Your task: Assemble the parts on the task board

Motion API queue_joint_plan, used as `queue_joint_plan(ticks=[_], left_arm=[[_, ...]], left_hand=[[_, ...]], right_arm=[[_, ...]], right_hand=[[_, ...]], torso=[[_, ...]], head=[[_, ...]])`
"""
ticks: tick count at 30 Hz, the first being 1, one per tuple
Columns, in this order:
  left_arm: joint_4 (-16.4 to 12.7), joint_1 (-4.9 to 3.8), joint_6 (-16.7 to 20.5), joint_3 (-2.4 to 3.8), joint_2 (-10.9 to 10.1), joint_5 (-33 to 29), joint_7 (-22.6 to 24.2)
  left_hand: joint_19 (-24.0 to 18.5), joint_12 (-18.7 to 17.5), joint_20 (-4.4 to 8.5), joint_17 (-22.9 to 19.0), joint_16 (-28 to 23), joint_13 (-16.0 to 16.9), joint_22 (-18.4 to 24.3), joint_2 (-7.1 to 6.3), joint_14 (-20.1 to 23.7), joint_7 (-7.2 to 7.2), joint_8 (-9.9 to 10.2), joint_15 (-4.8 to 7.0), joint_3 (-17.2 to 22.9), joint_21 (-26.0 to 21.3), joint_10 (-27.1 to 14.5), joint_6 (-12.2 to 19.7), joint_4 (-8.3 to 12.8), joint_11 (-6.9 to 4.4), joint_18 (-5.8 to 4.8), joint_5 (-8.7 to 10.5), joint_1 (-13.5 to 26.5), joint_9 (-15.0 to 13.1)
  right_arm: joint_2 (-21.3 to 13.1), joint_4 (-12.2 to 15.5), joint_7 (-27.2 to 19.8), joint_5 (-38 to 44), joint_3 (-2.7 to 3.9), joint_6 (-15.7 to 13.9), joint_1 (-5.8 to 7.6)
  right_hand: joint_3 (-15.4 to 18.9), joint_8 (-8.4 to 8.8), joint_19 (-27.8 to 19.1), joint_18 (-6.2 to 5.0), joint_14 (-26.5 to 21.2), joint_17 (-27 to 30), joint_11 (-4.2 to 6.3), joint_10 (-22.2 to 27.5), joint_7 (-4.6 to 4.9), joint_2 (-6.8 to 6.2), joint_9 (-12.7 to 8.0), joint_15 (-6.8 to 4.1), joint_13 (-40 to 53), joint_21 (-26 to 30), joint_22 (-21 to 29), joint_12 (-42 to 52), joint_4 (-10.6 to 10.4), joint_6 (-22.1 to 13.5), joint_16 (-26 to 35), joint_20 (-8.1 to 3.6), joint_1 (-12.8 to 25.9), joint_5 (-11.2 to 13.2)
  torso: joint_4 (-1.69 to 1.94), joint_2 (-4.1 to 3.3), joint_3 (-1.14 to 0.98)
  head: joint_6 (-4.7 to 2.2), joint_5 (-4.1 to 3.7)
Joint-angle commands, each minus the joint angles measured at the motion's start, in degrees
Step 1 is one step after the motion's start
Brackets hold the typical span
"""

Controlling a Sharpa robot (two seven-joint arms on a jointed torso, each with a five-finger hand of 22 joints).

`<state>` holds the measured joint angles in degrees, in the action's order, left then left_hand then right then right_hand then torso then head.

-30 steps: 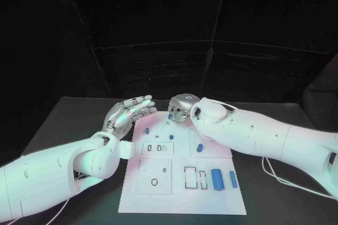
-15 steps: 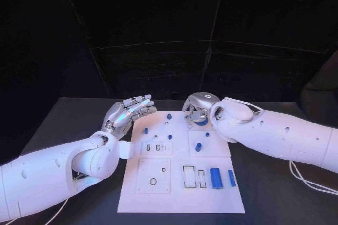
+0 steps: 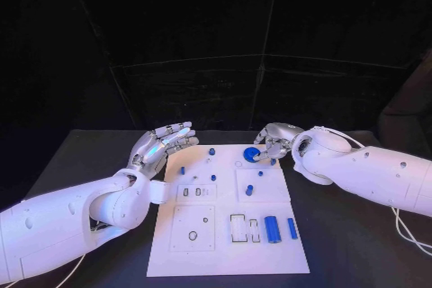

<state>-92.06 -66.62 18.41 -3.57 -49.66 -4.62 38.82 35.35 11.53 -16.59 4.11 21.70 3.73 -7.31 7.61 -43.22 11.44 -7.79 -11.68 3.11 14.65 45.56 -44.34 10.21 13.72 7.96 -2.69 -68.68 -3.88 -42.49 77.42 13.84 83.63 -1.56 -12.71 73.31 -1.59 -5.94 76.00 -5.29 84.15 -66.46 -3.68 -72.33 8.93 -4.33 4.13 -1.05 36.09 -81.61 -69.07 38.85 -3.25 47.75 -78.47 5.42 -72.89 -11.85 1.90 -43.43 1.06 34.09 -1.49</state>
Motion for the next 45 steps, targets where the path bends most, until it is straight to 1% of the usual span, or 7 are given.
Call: queue_joint_plan(ticks=[1, 6, 12, 30, 38, 42, 45], left_arm=[[0.24, -0.11, -1.30, 0.05, 0.05, 0.12, 0.97], [0.71, -0.11, -1.37, 0.04, 0.06, 0.12, 0.81], [1.08, -0.10, -1.44, 0.04, 0.12, 0.12, 0.72], [1.55, -0.09, -1.41, 0.04, 0.50, 0.12, 0.53], [1.64, -0.08, -1.43, 0.04, 0.56, 0.12, 0.46], [1.89, -0.08, -1.76, 0.04, 0.65, 0.12, 0.30], [2.01, -0.08, -1.89, 0.04, 0.67, 0.12, 0.21]], left_hand=[[0.14, 0.20, 0.05, -0.09, 0.19, -0.06, 0.05, -0.02, 0.26, 5.29, -0.33, -0.11, -0.01, 0.05, -0.27, 0.09, 0.41, 0.13, 0.78, -0.18, 0.16, 0.09], [0.22, 0.25, 0.05, -0.11, 0.20, -0.05, 0.07, 0.10, 0.26, 5.28, -0.38, -0.10, 0.18, 0.08, -0.27, 0.07, 0.72, 0.11, 0.80, -0.18, -0.10, 0.08], [0.24, 0.27, 0.05, -0.11, 0.21, -0.05, 0.08, 0.17, 0.26, 5.27, -0.40, -0.09, 0.28, 0.09, -0.28, 0.07, 0.86, 0.11, 0.81, -0.18, -0.22, 0.07], [0.28, 0.29, 0.05, -0.12, 0.22, -0.05, 0.09, 0.25, 0.26, 5.27, -0.43, -0.08, 0.40, 0.11, -0.27, 0.06, 1.02, 0.10, 0.82, -0.18, -0.34, 0.07], [0.28, 0.30, 0.05, -0.12, 0.22, -0.05, 0.09, 0.26, 0.26, 5.27, -0.43, -0.08, 0.41, 0.11, -0.27, 0.06, 1.03, 0.10, 0.82, -0.18, -0.35, 0.07], [0.28, 0.30, 0.05, -0.12, 0.21, -0.04, 0.09, 0.26, 0.26, 5.27, -0.43, -0.08, 0.42, 0.11, -0.27, 0.06, 1.05, 0.10, 0.82, -0.17, -0.35, 0.07], [0.28, 0.30, 0.05, -0.12, 0.21, -0.04, 0.10, 0.26, 0.26, 5.28, -0.44, -0.08, 0.42, 0.11, -0.27, 0.06, 1.06, 0.10, 0.82, -0.17, -0.35, 0.07]], right_arm=[[0.36, -0.93, 0.88, -3.34, 0.06, 3.46, 0.14], [1.22, -2.43, 0.66, -3.64, 0.05, 4.01, 0.14], [2.37, -3.81, 0.74, -3.75, 0.05, 3.32, 0.13], [4.48, -5.16, 0.80, -3.12, 0.03, 4.89, 0.09], [4.82, -5.62, 1.84, -2.33, 0.03, 6.06, 0.08], [4.98, -5.93, 2.15, -2.21, 0.03, 6.64, 0.07], [5.10, -6.16, 2.32, -2.17, 0.02, 7.08, 0.06]], right_hand=[[1.09, -0.20, 0.51, 1.05, 2.09, -1.16, -0.16, 0.96, 0.23, 0.18, -0.19, 0.37, 3.45, -0.45, -0.53, 3.14, -1.01, -1.21, -0.72, 0.36, -1.45, -0.50], [1.53, -0.32, 0.51, 1.03, 2.00, -1.27, -0.17, 1.49, 0.29, 0.86, -0.20, 0.55, 6.31, -0.55, -0.70, 5.73, -1.52, -2.41, -0.83, 0.45, -3.36, -0.88], [0.80, -1.46, 1.52, 1.34, 2.48, -3.78, -0.07, 0.06, 0.19, 3.01, 0.00, 0.50, 12.29, -1.27, -2.31, 11.59, -1.43, -1.74, -2.25, 0.44, -5.85, -1.87], [1.88, -2.93, 3.28, 1.88, 3.37, -9.64, -0.27, -5.18, 0.29, 3.76, -0.12, 0.75, 28.26, -2.56, -5.12, 27.22, -1.89, -0.70, -5.48, 0.65, -6.50, -2.29], [1.56, -3.44, 3.70, 2.01, 3.43, -10.32, -0.34, -5.84, 0.37, 4.43, -0.07, 0.82, 30.63, -2.84, -5.78, 29.42, -1.55, 0.07, -5.85, 0.73, -7.29, -2.30], [1.33, -3.55, 3.80, 2.04, 3.44, -10.49, -0.37, -5.99, 0.40, 4.69, -0.08, 0.86, 31.24, -2.91, -5.95, 29.98, -1.45, 0.27, -5.95, 0.76, -7.52, -1.95], [1.20, -3.63, 3.84, 2.05, 3.44, -10.53, -0.38, -6.11, 0.42, 4.80, -0.08, 0.87, 31.60, -2.94, -6.01, 30.31, -1.37, 0.41, -5.98, 0.78, -7.64, -1.90]], torso=[[0.02, -0.11, -0.04], [-0.03, -0.13, 0.05], [-0.05, -0.17, 0.14], [0.02, -0.11, 0.18], [-0.03, -0.14, 0.14], [0.06, -0.10, 0.13], [0.02, -0.12, 0.14]], head=[[0.08, -0.11], [-0.17, 0.04], [-0.01, -0.04], [0.43, -0.02], [0.52, -0.03], [0.48, -0.40], [0.50, -0.20]])
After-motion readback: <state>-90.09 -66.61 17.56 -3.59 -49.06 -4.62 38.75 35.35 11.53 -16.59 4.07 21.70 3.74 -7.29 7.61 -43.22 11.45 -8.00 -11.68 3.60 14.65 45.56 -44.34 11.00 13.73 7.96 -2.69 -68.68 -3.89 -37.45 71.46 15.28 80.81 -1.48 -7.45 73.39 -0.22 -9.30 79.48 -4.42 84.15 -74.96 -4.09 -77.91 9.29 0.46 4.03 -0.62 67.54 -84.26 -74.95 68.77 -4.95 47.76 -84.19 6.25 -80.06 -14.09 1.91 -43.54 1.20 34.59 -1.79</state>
